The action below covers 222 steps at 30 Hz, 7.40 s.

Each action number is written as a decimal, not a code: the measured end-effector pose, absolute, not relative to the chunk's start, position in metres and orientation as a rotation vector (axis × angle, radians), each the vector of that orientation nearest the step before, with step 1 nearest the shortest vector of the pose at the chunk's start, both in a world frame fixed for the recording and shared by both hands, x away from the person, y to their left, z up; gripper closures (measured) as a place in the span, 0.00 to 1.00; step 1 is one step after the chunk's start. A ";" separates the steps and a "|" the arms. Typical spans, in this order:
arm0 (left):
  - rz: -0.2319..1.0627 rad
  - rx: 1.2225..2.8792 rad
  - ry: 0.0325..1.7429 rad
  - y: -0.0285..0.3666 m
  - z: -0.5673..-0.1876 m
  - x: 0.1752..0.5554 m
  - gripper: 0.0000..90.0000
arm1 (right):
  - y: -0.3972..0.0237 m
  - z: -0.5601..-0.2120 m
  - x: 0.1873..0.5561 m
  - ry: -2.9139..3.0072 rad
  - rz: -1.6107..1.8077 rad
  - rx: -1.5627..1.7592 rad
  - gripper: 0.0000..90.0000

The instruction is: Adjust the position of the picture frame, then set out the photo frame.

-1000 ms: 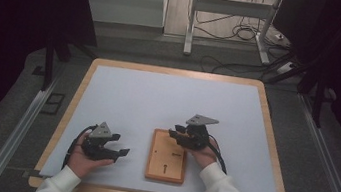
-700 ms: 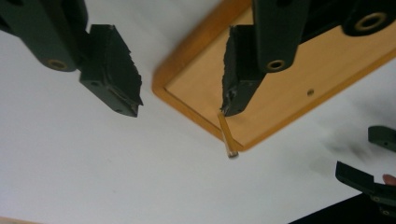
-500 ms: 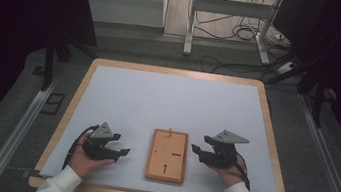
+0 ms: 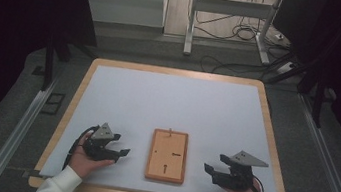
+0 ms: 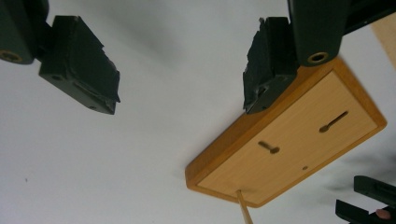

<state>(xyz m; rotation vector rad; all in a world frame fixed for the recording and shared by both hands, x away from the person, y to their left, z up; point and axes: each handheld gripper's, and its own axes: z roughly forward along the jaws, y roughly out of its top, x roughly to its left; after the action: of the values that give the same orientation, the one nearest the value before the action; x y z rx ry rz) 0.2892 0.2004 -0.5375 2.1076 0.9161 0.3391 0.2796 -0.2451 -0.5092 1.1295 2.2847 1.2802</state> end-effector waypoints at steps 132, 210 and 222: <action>0.002 2.128 0.725 0.077 -0.523 0.397 0.91 | -0.219 -0.510 0.254 2.332 1.097 0.888 0.19; -0.111 2.113 0.763 0.081 -0.522 0.416 0.93 | -0.124 -0.492 0.245 2.266 0.910 0.355 0.45; -0.098 2.113 0.755 0.080 -0.522 0.414 0.89 | -0.132 -0.480 0.251 2.276 0.974 0.383 0.48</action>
<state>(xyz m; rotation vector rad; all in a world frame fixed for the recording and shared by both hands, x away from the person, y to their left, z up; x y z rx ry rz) 0.4136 0.0805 -0.5216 2.1133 0.7546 -0.0982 0.2515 -0.1320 -0.4797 0.3834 2.2761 0.9740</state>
